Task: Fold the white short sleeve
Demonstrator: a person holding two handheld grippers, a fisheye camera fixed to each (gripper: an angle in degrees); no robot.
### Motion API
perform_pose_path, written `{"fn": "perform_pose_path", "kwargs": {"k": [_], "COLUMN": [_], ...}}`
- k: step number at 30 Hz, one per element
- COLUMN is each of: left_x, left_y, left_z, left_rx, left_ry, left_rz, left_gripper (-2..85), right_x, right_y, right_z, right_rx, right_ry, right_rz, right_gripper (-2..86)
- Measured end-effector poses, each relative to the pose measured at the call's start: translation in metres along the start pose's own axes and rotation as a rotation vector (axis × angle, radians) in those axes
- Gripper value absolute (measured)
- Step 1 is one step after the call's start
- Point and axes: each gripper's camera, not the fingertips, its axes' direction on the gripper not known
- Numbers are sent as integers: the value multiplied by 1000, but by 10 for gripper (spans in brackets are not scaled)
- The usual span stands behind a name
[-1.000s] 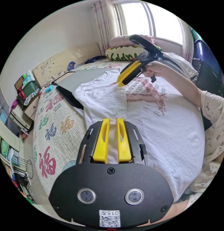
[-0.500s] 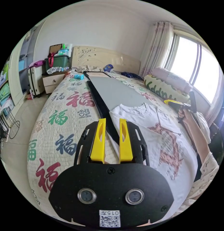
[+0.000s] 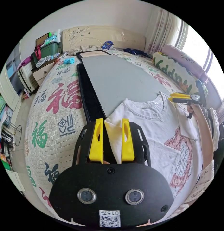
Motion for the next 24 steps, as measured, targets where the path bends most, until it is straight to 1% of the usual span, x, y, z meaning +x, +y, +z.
{"fn": "perform_pose_path", "kwargs": {"k": [3,5,7,9,12,14,15,17,18,20,21,23,24], "left_x": [18,39,56,74,106,144,156,203,215,259,270,310,318], "left_y": [0,5,9,19,45,87,101,178,201,304,333,448,474], "left_z": [-7,-16,-28,-53,-118,-183,-200,-272,-288,-347,-358,-376,-375], "left_rx": [13,24,45,110,252,367,391,486,506,555,558,536,529], "left_ry": [-20,-43,-55,-85,-63,-73,-78,-82,-81,-83,-81,-48,-43], "left_rz": [25,69,86,98,131,208,236,346,371,457,480,561,563], "left_gripper": [82,50,25,17,10,8,7,7,7,7,7,7,6], "right_x": [-4,-10,-14,-13,-10,-13,-14,-16,-17,-18,-19,-18,-17], "right_y": [15,30,45,66,111,165,181,258,280,375,400,495,516], "right_z": [0,-2,-9,-27,-77,-129,-143,-196,-208,-245,-250,-259,-257], "right_rx": [3,-3,18,80,209,314,334,407,426,483,492,500,498], "right_ry": [-15,16,42,47,16,-2,-15,-78,-90,-131,-146,-216,-237], "right_rz": [-53,-87,-107,-100,-111,-185,-200,-263,-280,-341,-358,-418,-420], "right_gripper": [83,27,15,7,0,-2,-3,-3,-3,-3,-4,-5,-5]}}
